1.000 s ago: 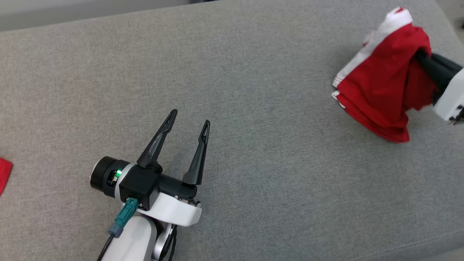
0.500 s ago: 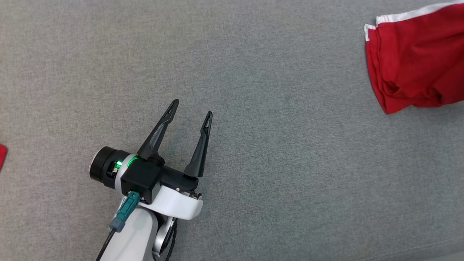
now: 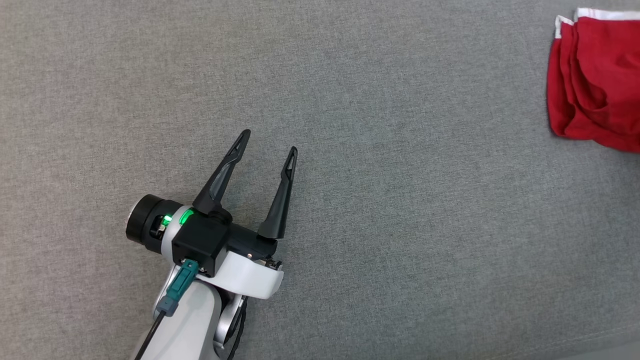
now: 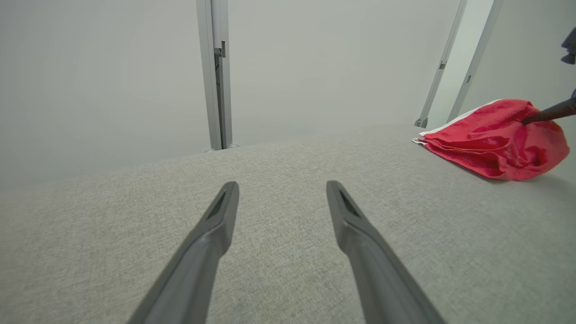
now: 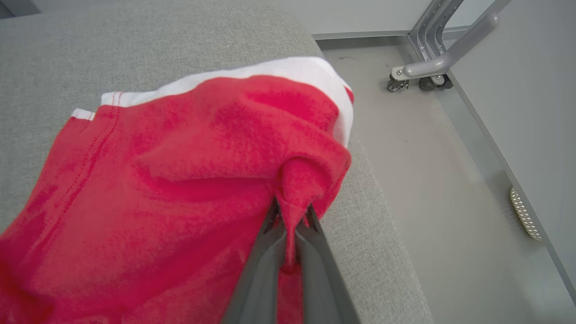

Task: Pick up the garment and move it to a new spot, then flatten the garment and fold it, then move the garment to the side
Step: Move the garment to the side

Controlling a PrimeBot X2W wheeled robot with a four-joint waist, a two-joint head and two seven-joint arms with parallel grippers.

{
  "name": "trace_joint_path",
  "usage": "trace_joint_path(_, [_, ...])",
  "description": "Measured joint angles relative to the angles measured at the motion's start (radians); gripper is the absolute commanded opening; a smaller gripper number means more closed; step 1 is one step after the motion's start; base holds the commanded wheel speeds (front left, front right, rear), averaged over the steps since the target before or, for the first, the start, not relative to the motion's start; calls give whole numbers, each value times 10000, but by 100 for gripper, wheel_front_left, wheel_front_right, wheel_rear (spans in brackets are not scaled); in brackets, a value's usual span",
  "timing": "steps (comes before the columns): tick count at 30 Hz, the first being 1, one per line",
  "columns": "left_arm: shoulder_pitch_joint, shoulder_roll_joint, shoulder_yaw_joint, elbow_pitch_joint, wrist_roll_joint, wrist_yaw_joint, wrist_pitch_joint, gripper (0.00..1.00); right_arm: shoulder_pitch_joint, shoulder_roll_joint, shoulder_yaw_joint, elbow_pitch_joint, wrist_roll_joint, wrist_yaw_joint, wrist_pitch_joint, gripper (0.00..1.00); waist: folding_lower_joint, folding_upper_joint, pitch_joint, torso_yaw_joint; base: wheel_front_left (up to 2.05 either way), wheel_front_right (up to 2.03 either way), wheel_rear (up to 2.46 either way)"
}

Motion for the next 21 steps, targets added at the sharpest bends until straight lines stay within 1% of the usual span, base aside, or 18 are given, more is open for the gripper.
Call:
trace_joint_path(2, [-6,0,-25,23,-10,4,0,100,-82,188,173,389,-111,0,280,0,0,0,-11,-25,0,0,0])
trace_joint_path(5, [-62,0,-54,71,-61,10,0,100,-265,414,263,755,-217,0,313,0,0,0,-44,-49,0,0,0])
trace_joint_path(6, [-93,0,-69,86,-77,10,0,100,-278,458,307,903,-263,0,389,9,-1,0,-58,-49,0,0,0])
trace_joint_path(7, [-114,4,-75,94,-84,10,0,100,-271,504,357,989,-278,0,405,30,-1,0,-76,-44,0,0,0])
trace_joint_path(8, [-116,0,-92,102,-94,10,0,100,-267,545,393,1062,-307,0,431,78,0,0,-98,-37,0,0,0])
trace_joint_path(9, [-116,0,-104,113,-140,10,0,100,-260,594,399,1085,-314,0,430,100,0,0,-124,-28,0,0,0])
trace_joint_path(15, [-85,2,-69,159,-265,8,0,100,-148,725,527,802,-339,0,52,100,0,0,-447,33,0,0,0])
trace_joint_path(21, [286,2,23,151,-497,-63,-2,100,-143,832,876,713,-585,0,-104,100,0,0,-1147,90,0,0,0])
